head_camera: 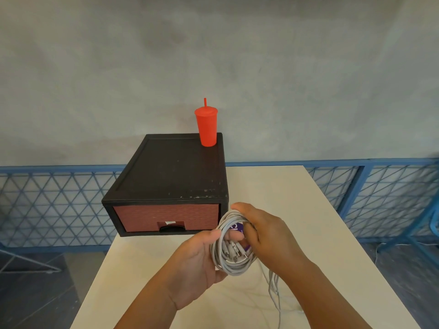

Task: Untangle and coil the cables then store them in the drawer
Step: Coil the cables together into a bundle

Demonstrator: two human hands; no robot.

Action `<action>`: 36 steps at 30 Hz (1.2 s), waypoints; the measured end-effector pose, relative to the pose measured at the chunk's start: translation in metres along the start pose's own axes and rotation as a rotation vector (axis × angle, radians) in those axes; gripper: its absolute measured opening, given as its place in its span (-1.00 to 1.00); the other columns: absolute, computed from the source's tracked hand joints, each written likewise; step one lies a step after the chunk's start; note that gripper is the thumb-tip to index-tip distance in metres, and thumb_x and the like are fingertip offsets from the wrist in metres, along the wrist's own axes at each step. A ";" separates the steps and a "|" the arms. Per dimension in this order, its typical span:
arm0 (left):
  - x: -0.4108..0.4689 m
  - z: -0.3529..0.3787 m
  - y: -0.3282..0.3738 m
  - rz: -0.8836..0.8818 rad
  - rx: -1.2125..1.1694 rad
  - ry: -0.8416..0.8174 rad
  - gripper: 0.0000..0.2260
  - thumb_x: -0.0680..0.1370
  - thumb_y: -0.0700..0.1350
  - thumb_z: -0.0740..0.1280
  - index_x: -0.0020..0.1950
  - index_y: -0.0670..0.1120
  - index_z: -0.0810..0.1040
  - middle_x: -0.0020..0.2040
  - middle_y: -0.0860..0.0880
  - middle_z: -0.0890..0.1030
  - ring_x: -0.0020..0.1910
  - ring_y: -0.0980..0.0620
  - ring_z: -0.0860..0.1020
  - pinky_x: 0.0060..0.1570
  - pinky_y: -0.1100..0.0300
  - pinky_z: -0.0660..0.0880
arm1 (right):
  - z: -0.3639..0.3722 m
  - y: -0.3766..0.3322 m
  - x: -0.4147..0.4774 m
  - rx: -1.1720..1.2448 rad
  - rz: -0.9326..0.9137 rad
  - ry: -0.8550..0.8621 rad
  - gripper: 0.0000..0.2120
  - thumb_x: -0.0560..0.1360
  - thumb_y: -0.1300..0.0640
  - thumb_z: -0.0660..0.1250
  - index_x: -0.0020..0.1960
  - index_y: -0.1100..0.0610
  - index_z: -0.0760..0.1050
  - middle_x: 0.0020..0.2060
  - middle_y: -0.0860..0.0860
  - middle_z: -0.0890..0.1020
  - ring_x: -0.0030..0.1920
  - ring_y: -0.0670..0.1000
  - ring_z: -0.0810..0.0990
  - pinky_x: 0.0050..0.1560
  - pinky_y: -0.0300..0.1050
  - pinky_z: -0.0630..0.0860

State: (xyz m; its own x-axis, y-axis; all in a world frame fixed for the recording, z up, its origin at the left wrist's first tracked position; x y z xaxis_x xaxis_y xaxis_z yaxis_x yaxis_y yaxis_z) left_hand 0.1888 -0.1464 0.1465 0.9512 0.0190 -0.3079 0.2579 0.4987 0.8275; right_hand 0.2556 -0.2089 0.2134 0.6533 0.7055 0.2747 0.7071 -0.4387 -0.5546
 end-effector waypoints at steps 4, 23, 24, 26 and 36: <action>0.000 -0.006 -0.006 -0.003 -0.127 0.035 -0.55 0.31 0.08 0.27 0.08 -0.13 0.64 0.08 -0.21 0.60 0.09 -0.16 0.48 0.09 -0.06 0.38 | -0.001 0.003 -0.001 0.004 0.036 0.026 -0.74 0.60 0.09 0.05 0.24 -0.07 0.37 0.02 -0.08 0.59 -0.13 -0.13 0.48 -0.14 -0.52 0.34; 0.015 -0.007 0.022 0.038 0.299 0.199 -0.89 0.48 -0.15 0.33 -0.09 -0.14 0.63 -0.24 -0.08 0.68 -0.28 0.02 0.62 -0.24 0.18 0.50 | 0.000 0.010 0.001 0.013 0.053 0.018 -0.74 0.60 0.08 0.10 0.27 -0.04 0.35 0.09 -0.05 0.60 -0.06 -0.07 0.55 -0.11 -0.45 0.44; 0.015 -0.004 0.019 0.006 0.245 0.169 -0.89 0.44 -0.13 0.34 -0.11 -0.14 0.62 -0.27 -0.06 0.67 -0.30 0.04 0.61 -0.23 0.18 0.49 | -0.001 0.010 0.001 0.021 0.048 0.025 -0.75 0.60 0.08 0.11 0.26 -0.04 0.36 0.06 -0.06 0.60 -0.04 -0.05 0.57 -0.12 -0.44 0.45; 0.014 -0.001 0.013 -0.046 0.125 0.131 -0.88 0.35 -0.11 0.35 -0.18 -0.13 0.60 -0.34 -0.04 0.64 -0.35 0.07 0.59 -0.21 0.16 0.45 | -0.002 0.009 0.002 0.036 0.039 0.023 -0.76 0.60 0.10 0.11 0.24 -0.03 0.38 -0.01 -0.11 0.58 -0.03 -0.04 0.57 -0.14 -0.44 0.46; 0.010 -0.013 0.031 0.005 0.649 0.157 -0.88 0.48 -0.25 0.32 -0.21 -0.05 0.51 -0.49 0.07 0.54 -0.55 0.14 0.47 -0.35 0.24 0.48 | 0.014 0.004 0.006 0.202 0.012 -0.133 -0.75 0.58 0.11 0.15 0.03 -0.28 0.34 -0.12 -0.30 0.54 -0.04 -0.12 0.59 -0.03 -0.38 0.53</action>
State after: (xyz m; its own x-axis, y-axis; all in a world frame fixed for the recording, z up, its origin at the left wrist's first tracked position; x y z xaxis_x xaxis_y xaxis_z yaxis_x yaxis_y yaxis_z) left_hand 0.2038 -0.1194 0.1633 0.9293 0.1706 -0.3275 0.3500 -0.1237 0.9286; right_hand 0.2588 -0.1990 0.2020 0.6109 0.7735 0.1688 0.6220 -0.3371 -0.7068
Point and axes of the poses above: each hand's wrist, its own x-axis towards the middle knuckle, its own z-axis out of the palm, y = z × x, the point moved 10 cm from there along x, towards the middle knuckle
